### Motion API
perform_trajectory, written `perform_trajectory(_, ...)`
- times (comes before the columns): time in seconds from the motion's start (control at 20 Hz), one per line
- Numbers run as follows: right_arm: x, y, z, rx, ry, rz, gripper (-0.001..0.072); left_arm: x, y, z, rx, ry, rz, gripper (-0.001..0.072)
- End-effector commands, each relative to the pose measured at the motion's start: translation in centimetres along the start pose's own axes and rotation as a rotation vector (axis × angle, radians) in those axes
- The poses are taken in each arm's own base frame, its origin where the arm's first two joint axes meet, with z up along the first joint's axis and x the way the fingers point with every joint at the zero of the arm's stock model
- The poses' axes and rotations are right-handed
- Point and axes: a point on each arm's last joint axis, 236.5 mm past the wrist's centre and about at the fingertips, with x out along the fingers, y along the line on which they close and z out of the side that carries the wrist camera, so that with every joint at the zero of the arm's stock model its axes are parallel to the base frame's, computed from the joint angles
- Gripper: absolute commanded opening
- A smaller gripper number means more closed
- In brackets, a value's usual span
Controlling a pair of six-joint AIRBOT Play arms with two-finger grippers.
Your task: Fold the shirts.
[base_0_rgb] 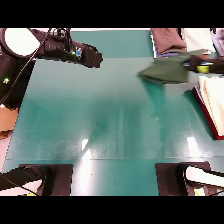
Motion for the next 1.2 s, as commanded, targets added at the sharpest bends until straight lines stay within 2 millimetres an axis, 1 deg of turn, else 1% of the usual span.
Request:
perform_trajectory(0.0,-6.9,-9.7,2.6,0.109,-0.115,-0.179,0.0027,0.1,-0.3,0.6,-0.038,-0.025,-0.007,0.0024)
perform_trajectory(0.05,-8.1,-11.7,3.1,0.124,-0.146,-0.212,0.0027,0.1,-0.3,0.7,-0.048,-0.032,-0.007,0.0024)
perform_trajectory(0.1,-8.9,-13.0,3.6,0.137,-0.174,-0.229,0.0027,0.1,-0.3,0.9,-0.049,-0.040,-0.007,0.0024)
perform_trajectory(0.15,-9.3,-13.9,4.1,0.152,-0.195,-0.233,0.0027,0.1,-0.3,1.1,-0.050,-0.048,-0.007,0.0024)
perform_trajectory(0.25,-9.4,-14.4,5.5,0.137,-0.207,-0.227,0.0027,0.1,-0.3,1.1,-0.050,-0.049,-0.007,0.0024)
perform_trajectory(0.4,-9.5,-13.6,9.1,0.070,-0.249,-0.215,0.0026,0.1,-0.3,0.9,-0.054,-0.038,-0.007,0.0024)
perform_trajectory(0.5,-10.5,-13.1,12.0,0.027,-0.299,-0.217,0.0027,0.1,-0.3,0.9,-0.054,-0.037,-0.008,0.0024)
perform_trajectory(0.65,-13.0,-11.5,15.8,-0.048,-0.370,-0.218,0.0027,0.1,-0.3,0.9,-0.054,-0.037,-0.008,0.0025)
perform_trajectory(0.8,-15.5,-9.3,18.5,-0.120,-0.432,-0.222,0.0026,0.1,-0.3,0.9,-0.054,-0.038,-0.008,0.0024)
perform_trajectory(0.85,-16.2,-8.9,19.1,-0.141,-0.447,-0.231,0.0027,0.1,-0.3,0.9,-0.053,-0.038,-0.008,0.0024)
perform_trajectory(0.95,-16.8,-8.9,19.0,-0.181,-0.425,-0.269,0.0026,0.1,-0.3,0.9,-0.052,-0.038,-0.007,0.0024)
perform_trajectory(1.1,-17.1,-9.6,17.2,-0.224,-0.323,-0.332,0.0027,0.1,-0.3,0.9,-0.044,-0.037,-0.007,0.0025)
perform_trajectory(1.15,-17.5,-10.2,16.5,-0.227,-0.302,-0.359,0.0027,0.1,-0.3,0.9,-0.044,-0.037,-0.007,0.0025)
